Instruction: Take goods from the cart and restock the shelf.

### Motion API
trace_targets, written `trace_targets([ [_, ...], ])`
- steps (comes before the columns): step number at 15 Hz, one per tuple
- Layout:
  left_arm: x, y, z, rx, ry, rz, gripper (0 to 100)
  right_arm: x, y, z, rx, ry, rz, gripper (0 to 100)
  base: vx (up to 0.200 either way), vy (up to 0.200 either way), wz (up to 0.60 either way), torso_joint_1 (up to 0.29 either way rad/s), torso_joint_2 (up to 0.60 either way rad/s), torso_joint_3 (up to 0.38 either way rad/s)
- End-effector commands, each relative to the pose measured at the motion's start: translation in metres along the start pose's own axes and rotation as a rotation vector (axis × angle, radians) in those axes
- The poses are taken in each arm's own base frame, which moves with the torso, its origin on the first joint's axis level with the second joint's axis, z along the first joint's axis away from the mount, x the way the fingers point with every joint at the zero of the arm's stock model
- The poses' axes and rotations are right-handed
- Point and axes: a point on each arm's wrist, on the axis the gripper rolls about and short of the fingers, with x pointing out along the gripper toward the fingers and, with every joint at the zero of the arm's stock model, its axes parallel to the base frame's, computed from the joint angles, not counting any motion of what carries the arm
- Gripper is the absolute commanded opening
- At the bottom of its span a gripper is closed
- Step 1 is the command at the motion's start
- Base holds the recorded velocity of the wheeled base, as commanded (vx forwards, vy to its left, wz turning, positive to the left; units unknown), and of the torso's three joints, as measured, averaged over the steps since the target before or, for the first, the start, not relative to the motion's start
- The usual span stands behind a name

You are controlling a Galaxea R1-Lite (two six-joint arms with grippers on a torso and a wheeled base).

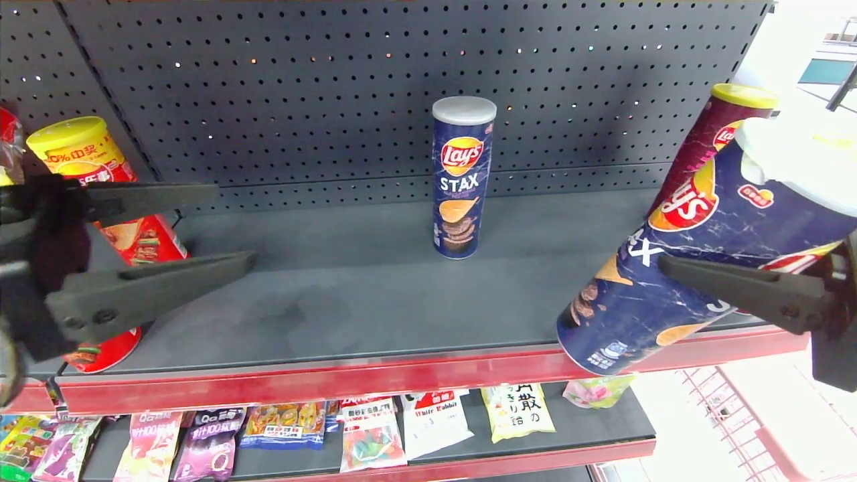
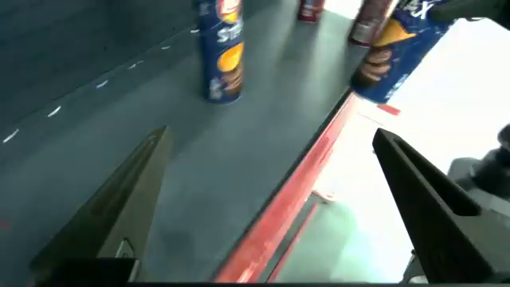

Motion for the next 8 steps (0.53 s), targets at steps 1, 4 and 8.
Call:
trace_targets([
  [1, 0.063, 0.039, -0.005, -0.008, 0.078, -0.078, 100, 0.005, -0.001, 0.000, 0.002, 0.010, 0.001, 0, 0.000, 0.000, 0.00, 0.000, 0.00, 0.000],
  [4, 0.110, 0.070, 0.004, 0.018, 0.065, -0.124, 100, 0.005, -0.002, -0.001, 0.002, 0.014, -0.018, 0, 0.000, 0.000, 0.00, 0.000, 0.00, 0.000],
  [8, 0.154, 0.088, 0.003, 0.018, 0.054, -0.199, 100, 0.007, -0.002, -0.002, 0.004, 0.021, -0.017, 0, 0.000, 0.000, 0.00, 0.000, 0.00, 0.000],
])
